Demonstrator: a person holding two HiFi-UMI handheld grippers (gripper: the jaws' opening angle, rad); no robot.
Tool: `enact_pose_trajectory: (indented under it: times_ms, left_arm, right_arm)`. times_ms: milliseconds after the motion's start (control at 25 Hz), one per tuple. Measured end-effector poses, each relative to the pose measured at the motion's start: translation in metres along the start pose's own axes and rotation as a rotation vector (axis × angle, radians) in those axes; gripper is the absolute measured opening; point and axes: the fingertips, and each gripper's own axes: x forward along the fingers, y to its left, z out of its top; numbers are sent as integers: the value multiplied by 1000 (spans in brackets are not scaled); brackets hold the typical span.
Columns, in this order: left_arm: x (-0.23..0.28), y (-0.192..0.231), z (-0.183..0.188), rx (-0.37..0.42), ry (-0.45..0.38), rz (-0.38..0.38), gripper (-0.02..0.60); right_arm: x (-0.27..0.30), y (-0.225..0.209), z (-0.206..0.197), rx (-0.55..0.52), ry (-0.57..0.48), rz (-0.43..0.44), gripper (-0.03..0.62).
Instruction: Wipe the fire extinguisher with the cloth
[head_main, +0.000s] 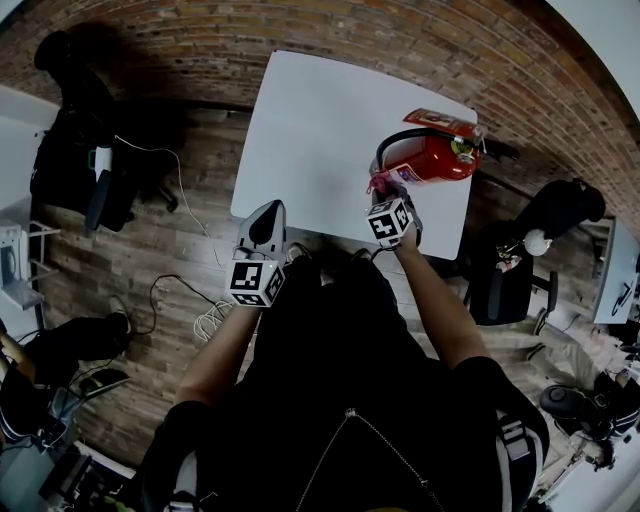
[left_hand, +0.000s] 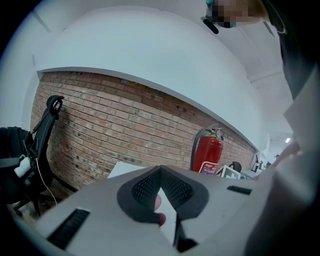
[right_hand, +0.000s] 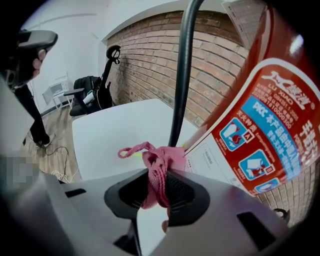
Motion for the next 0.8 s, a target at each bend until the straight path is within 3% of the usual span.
enact_pose_trajectory:
  times_ms: [800]
  left_arm:
    - [-3,20,-9,-21,21,50,8]
  right_arm:
    - [52,15,-13,-9,73,33,103]
